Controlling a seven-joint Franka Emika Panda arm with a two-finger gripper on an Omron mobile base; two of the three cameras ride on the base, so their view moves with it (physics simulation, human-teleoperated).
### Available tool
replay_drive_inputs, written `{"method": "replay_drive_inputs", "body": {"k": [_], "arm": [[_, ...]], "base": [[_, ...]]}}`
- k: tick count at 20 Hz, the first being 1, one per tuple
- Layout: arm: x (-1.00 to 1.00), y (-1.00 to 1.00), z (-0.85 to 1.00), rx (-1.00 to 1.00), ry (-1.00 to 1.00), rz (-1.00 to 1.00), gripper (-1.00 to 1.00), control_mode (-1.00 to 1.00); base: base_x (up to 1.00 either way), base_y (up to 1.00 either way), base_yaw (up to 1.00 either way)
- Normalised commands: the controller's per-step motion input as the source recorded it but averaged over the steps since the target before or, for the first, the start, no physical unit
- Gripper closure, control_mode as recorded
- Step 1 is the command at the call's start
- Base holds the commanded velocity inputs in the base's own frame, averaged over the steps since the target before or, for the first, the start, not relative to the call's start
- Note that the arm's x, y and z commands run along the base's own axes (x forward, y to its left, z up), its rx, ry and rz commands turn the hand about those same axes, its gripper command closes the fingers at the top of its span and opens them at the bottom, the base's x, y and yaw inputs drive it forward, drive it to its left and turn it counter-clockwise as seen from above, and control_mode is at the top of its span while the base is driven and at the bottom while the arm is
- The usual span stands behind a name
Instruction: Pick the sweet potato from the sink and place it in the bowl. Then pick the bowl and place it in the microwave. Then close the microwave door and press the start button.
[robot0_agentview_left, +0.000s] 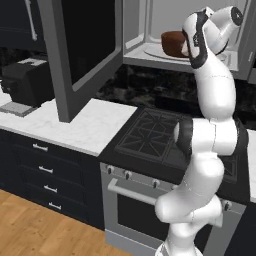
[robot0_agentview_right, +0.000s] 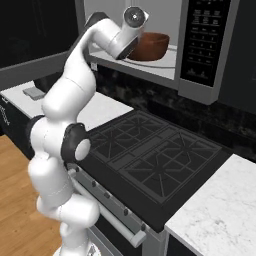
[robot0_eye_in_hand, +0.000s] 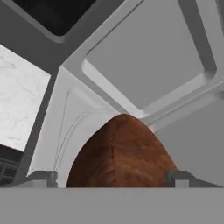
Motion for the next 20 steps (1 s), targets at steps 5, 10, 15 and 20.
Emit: {"method": "replay_drive_inputs", "body": {"k": [5, 10, 15, 20], "arm": [[-0.53, 0.68, 0.03, 0.00, -0.63, 0.00, -1.00, -1.00], [-1.00, 0.02, 0.63, 0.03, -0.03, 0.07, -1.00, -1.00], [-1.00, 0.09, 0.68, 0.05, 0.14, 0.07, -1.00, -1.00], [-1.00, 0.02, 0.42, 0.03, 0.13, 0.11, -1.00, -1.00]], "base": [[0.00, 0.00, 0.00], [0.00, 0.00, 0.00], [0.00, 0.00, 0.00], [0.00, 0.00, 0.00]]}}
